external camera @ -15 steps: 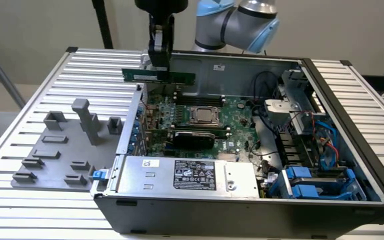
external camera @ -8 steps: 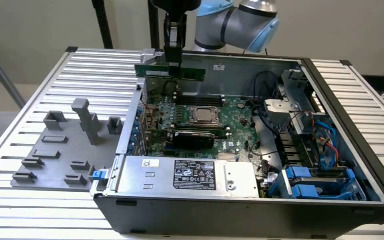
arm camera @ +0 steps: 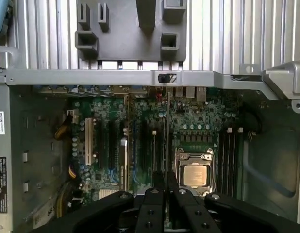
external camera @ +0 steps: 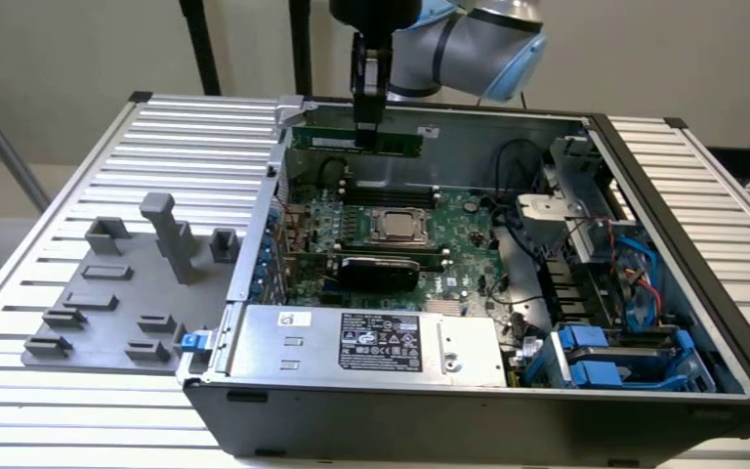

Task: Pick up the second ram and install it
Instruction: 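Pick up the second ram and move it above second insertion slot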

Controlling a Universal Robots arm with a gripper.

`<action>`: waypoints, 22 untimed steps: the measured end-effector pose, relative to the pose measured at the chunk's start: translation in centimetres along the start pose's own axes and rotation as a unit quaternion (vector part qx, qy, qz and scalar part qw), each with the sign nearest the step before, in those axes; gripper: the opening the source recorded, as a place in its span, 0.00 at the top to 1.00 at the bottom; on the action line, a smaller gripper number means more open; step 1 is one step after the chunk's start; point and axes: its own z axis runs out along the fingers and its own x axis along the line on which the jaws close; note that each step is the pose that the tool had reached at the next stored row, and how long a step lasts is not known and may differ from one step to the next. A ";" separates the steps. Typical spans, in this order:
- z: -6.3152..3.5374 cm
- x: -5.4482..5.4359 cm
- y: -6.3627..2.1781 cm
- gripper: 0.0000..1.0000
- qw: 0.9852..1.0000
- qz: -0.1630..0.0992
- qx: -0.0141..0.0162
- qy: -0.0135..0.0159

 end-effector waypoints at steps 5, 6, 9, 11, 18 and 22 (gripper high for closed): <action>0.89 -0.9 -2.27 0.86 1.000 0.000 0.000 0.000; 1.06 -1.1 -2.72 0.86 1.000 0.000 0.000 0.000; 1.60 -1.6 -4.01 0.86 1.000 0.000 0.000 0.000; 1.95 -1.9 -4.51 0.86 1.000 0.000 0.000 0.000; 3.19 -2.3 -5.27 0.86 1.000 0.000 0.000 0.000; 3.62 -2.4 -5.55 0.86 1.000 0.000 0.000 0.000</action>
